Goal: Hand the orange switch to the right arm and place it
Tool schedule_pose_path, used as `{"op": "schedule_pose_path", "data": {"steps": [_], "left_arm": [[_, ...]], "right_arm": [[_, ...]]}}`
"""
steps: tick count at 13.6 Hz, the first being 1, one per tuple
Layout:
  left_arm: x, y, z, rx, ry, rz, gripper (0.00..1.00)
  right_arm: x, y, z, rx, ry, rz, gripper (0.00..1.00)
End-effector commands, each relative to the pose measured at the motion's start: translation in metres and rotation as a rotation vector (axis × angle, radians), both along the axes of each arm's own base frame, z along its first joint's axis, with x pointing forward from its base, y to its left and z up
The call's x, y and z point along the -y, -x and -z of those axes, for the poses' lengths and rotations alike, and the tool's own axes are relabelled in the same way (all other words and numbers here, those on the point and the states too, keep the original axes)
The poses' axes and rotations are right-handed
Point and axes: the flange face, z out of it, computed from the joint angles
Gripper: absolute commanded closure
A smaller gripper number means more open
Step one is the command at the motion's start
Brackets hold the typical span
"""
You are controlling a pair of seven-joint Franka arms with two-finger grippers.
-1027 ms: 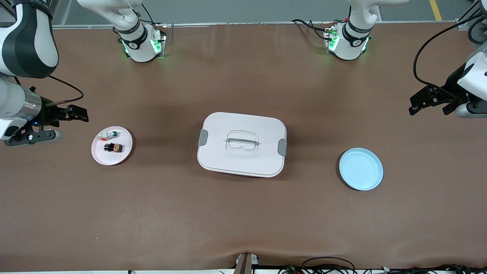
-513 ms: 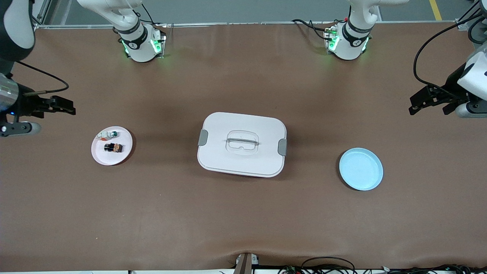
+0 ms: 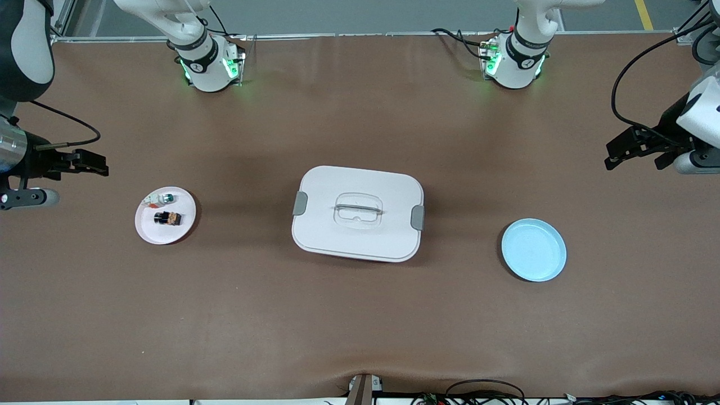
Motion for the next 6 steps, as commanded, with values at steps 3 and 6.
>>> {"op": "schedule_pose_path", "data": {"steps": [3, 6], "left_arm": [[-0.0019, 0.0001, -0.0050, -0.005, -0.020, 0.018, 0.00], [-0.0019, 0.0001, -0.0050, -0.005, -0.020, 0.018, 0.00]], "right_arm": [[0.0011, -0.0008, -0.0148, 0.031, -0.023, 0.025, 0.00], [0.0043, 0.0056, -0.0059, -0.023, -0.002, 0.079, 0.00]]}}
